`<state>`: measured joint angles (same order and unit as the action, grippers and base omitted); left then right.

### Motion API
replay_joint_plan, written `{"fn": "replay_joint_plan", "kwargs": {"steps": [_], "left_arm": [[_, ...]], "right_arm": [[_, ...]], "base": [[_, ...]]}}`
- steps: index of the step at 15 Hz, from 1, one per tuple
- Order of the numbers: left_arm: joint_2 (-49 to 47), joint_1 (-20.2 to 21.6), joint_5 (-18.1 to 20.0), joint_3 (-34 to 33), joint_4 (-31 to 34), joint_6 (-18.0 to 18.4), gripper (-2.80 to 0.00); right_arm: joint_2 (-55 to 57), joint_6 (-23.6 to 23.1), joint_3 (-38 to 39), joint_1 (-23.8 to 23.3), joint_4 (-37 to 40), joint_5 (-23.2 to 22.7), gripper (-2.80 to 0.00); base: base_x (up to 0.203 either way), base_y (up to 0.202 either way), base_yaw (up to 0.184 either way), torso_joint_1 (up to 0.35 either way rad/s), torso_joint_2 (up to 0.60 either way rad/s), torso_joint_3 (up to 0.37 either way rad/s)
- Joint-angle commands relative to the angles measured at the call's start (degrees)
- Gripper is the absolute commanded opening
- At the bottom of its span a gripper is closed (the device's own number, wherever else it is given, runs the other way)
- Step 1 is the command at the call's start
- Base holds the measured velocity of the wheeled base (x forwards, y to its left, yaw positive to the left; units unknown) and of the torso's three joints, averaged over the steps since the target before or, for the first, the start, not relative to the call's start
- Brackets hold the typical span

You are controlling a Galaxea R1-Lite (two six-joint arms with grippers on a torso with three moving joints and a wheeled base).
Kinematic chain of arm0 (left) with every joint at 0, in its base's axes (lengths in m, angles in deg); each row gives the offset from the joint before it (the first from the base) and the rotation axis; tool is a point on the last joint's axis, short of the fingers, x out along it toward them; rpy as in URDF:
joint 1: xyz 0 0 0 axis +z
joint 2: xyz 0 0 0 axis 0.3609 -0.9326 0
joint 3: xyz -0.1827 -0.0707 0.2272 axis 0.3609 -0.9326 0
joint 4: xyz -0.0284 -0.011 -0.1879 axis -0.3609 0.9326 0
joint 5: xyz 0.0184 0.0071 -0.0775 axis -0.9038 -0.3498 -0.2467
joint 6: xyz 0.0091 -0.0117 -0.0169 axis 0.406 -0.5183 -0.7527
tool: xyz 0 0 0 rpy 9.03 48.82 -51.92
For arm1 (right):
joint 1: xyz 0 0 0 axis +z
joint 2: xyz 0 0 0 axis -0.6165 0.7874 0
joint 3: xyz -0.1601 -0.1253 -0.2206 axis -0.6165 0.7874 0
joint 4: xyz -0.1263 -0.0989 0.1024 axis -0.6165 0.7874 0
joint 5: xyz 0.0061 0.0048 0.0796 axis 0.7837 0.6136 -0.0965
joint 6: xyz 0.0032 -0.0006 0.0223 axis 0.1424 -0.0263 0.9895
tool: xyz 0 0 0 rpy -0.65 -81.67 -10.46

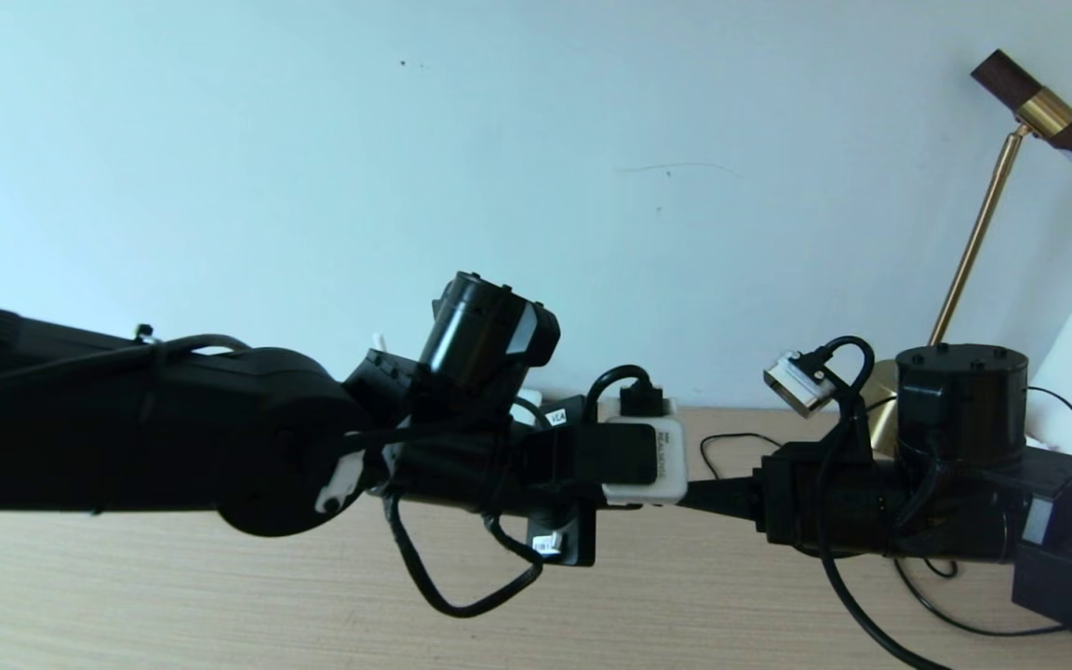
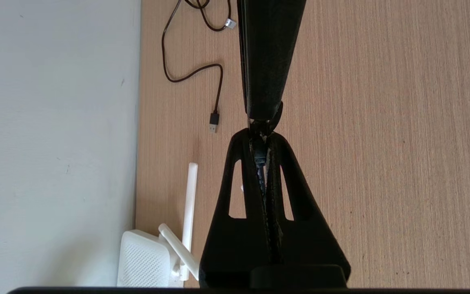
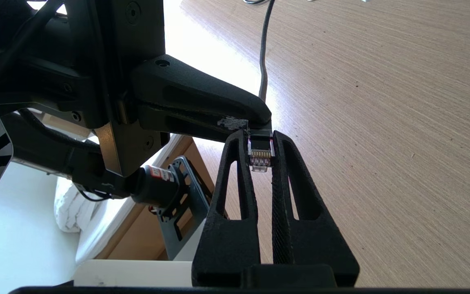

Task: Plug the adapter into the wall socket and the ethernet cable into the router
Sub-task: Hand it to the other hand

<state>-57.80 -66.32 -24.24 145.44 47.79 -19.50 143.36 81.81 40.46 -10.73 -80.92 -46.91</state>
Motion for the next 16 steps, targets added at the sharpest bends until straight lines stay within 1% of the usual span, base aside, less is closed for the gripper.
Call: {"fn": "replay_joint_plan", "kwargs": {"steps": [1,5,10,11,12,13,16], "left_arm": [[-0.11,-0.01,-0.03,-0.04,0.20,0.31,-2.80],[0.12,-0.01,-0.30,-0.21,0.20,0.31,-2.80],[0.25,-0.01,-0.65,-0.12,0.19,-0.56,-2.80],[0.41,-0.01,-0.57,-0.27,0.51,-1.31,-2.80],[0.69,-0.09,-0.48,-0.38,0.71,-1.71,-0.37],[0.78,-0.19,-0.47,-0.72,0.60,-1.81,0.00],[0.95,-0.36,-0.47,-0.83,0.20,-2.42,0.00]], "right_arm": [[-0.14,0.19,-0.03,-0.05,-0.43,-0.28,-2.80],[-0.14,0.19,-0.03,0.00,-0.43,-0.28,-2.80],[-0.14,0.19,-0.03,-0.09,-0.43,-0.19,-2.80],[-0.14,0.19,0.06,-0.08,-0.43,-0.19,-2.80],[-0.14,0.19,0.13,-0.09,-0.43,-0.19,-2.80],[-0.14,0.19,0.15,-0.09,-0.43,-0.19,-2.80],[-0.14,0.27,0.23,-0.09,-0.43,-0.19,-2.80]], "base": [[0.000,0.000,0.000,0.000,0.00,0.000],[0.000,0.000,0.000,0.000,0.00,0.000],[0.000,0.000,0.000,0.000,0.00,0.000],[0.000,0.000,0.000,0.000,0.00,0.000],[0.000,0.000,0.000,0.000,0.00,0.000],[0.000,0.000,0.000,0.000,0.00,0.000],[0.000,0.000,0.000,0.000,0.00,0.000]]}}
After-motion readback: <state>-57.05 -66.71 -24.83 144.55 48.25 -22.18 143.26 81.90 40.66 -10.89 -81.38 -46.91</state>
